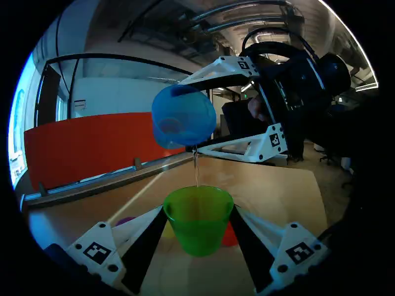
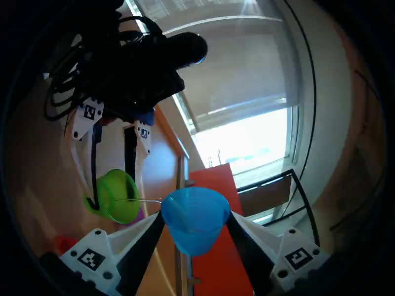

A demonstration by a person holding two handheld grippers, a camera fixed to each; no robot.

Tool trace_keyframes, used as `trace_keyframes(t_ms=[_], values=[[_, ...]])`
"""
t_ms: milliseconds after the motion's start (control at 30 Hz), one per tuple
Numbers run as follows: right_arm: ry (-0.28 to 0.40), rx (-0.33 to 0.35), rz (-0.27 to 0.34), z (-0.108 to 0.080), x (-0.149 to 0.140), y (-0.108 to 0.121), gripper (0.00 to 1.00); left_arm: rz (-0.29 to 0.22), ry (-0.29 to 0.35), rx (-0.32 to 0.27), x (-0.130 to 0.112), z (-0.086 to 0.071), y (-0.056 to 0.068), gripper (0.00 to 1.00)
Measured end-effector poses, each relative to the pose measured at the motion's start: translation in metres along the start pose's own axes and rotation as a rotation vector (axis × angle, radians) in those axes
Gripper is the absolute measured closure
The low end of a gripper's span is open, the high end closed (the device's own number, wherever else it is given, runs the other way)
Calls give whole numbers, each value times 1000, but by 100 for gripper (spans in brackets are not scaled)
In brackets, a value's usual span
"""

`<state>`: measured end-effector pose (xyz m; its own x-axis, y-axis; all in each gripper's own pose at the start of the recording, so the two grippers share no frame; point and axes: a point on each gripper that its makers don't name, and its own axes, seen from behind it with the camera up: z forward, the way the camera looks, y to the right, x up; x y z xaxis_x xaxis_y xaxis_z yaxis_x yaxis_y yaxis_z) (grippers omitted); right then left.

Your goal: Pour water

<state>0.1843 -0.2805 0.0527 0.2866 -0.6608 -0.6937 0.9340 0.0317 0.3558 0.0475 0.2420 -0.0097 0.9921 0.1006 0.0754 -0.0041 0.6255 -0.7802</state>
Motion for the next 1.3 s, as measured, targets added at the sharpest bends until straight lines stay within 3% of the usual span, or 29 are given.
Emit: trace_keyframes(t_ms=[1300], values=[[-8, -3, -72, 10, 4, 0, 9, -8, 5, 6, 0, 0, -4, 13]])
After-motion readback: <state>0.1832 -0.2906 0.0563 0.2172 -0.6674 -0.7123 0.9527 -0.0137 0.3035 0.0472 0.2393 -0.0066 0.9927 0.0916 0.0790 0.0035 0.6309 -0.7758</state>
